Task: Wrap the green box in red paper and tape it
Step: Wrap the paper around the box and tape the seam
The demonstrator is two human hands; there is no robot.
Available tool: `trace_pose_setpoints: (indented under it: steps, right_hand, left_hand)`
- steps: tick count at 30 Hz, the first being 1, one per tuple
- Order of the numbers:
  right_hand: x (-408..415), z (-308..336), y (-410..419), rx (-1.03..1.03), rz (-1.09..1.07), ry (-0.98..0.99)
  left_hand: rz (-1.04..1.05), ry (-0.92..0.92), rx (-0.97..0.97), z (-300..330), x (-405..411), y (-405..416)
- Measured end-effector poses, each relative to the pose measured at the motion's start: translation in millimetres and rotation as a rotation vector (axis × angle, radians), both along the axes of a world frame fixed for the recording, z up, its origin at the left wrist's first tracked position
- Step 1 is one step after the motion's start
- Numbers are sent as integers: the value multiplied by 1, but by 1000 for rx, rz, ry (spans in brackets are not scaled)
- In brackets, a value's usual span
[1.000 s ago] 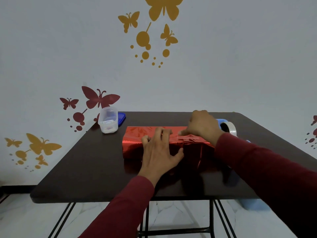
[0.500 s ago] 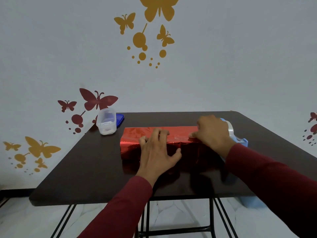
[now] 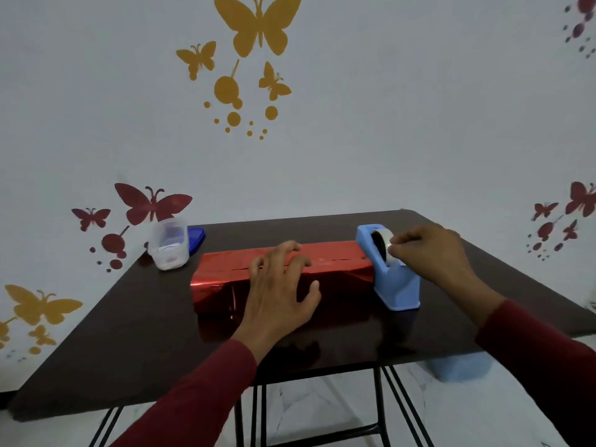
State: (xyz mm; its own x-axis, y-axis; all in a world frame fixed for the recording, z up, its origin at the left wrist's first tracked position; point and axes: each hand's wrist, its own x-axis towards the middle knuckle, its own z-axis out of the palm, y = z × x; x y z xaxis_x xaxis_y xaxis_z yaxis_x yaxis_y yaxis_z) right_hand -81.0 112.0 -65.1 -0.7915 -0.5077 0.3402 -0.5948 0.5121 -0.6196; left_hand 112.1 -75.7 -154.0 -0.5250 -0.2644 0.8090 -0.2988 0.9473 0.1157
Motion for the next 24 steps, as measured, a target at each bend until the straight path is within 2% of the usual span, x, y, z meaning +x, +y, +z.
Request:
trace_pose_setpoints:
  steps: [3, 7, 10, 14, 20, 24]
  right_hand:
    - [-20, -3, 10, -5, -89, -134]
    - [-36, -7, 7, -100, -47, -659]
    - [-38, -5, 0, -79, 21, -894]
    - [-36, 7, -5, -34, 78, -993]
    - [-33, 0, -9, -251, 119, -1072]
    - [-36, -7, -9, -380, 164, -1079]
  left_hand:
    - [-156, -63, -30, 13, -26, 20]
    - [-301, -223, 6, 37, -70, 46]
    - [-339, -365, 97, 49, -98, 51]
    - [-315, -541, 189, 57, -118, 46]
    - [-295, -699, 225, 69, -124, 44]
    - [-290, -728, 217, 68, -127, 38]
